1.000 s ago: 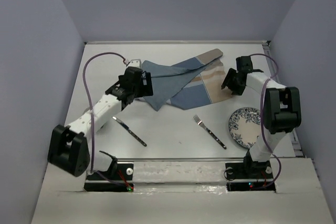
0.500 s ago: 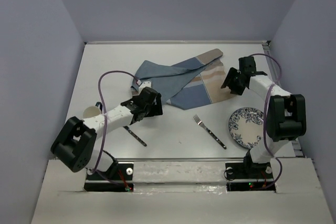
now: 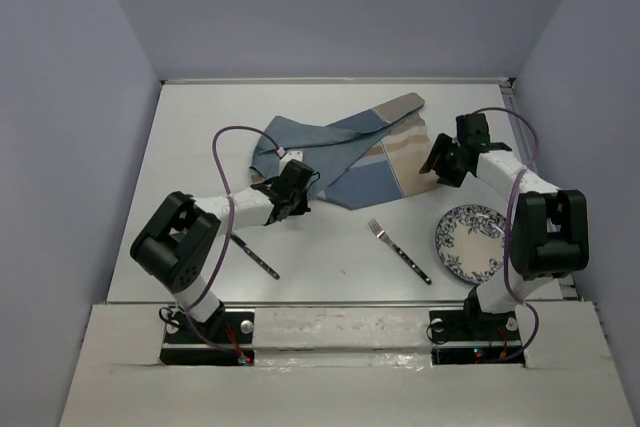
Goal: Set the dinner table for one person
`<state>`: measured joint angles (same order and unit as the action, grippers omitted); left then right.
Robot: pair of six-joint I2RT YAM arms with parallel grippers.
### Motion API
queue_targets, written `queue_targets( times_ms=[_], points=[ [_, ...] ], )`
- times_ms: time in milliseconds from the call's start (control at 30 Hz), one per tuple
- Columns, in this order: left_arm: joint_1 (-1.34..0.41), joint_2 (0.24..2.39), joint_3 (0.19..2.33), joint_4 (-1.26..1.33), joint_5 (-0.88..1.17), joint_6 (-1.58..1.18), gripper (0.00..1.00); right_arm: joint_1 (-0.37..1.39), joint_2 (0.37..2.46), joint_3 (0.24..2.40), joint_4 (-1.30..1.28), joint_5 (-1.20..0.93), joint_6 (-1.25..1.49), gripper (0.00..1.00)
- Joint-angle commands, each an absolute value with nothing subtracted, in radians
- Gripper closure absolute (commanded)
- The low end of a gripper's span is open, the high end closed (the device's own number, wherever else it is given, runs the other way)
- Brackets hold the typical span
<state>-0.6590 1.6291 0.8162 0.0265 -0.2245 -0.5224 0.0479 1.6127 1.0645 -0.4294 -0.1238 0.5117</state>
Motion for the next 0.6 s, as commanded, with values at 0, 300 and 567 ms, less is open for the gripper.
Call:
queue_targets(
  times_ms=[0,300,567],
  points=[
    [-0.66,1.606,0.854,0.018,-0.241,-0.494,1.0,0.058,1.586,1.071,-0.39,-0.137,0.52,0.37],
    [-0.569,1.543,1.168,-0.089,-0.333,-0.339,1.0,0.058,1.595,1.088,-0.388,-0.152,0.506,0.36],
    [-0.304,1.885,1.825,-0.306,-0.373,-0.291,0.27,0.058,1.597,1.085,-0.39,-0.173,0.494,0.36]
  ],
)
